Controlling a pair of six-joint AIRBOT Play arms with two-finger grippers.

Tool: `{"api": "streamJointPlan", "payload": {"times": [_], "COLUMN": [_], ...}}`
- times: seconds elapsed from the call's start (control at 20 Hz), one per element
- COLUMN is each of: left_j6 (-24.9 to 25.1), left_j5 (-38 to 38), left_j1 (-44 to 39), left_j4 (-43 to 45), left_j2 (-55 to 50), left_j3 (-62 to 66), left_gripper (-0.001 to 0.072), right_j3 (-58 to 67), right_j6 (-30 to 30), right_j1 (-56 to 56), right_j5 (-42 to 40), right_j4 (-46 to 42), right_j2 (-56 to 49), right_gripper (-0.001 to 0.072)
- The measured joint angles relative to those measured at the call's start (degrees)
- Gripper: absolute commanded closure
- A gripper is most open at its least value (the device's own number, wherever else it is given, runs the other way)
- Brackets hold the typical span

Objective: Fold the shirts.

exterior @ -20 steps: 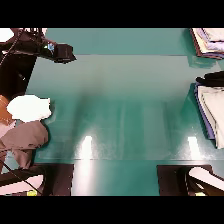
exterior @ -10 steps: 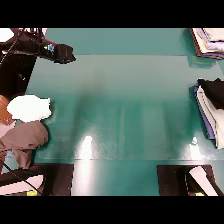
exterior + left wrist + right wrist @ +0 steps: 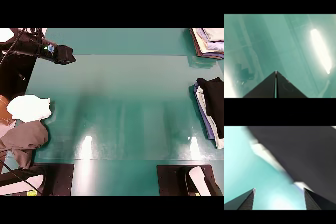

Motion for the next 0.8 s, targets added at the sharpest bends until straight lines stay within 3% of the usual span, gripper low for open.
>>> {"api": "streamJointPlan", "payload": {"times": [0.2,0.3,0.4,0.45,0.8], "left_j6": [0.0,0.0,0.0,0.0,0.0], "left_j5": [0.8,1.1,1.3,1.3,1.5], "left_j1": [0.0,0.0,0.0,0.0,0.0], "left_j4": [0.1,0.0,0.0,0.0,0.0], "left_j2": [0.0,0.0,0.0,0.0,0.0], "left_j3": [0.0,0.0,0.0,0.0,0.0], "left_gripper": [0.0682,0.0681,0.0681,0.0681,0.0681], "right_j3": [-0.1,-0.1,-0.1,-0.1,-0.1], "right_j6": [0.0,0.0,0.0,0.0,0.1], "right_j1": [14.8,22.3,29.5,32.4,43.8], "right_j5": [-1.8,-2.8,-3.3,-3.5,-4.7], "right_j4": [3.4,4.1,4.3,4.3,4.5], "right_j2": [0.5,-0.5,-2.4,-3.4,-8.5], "right_gripper": [0.0057,0.0248,0.0615,0.0692,0.0691]}}
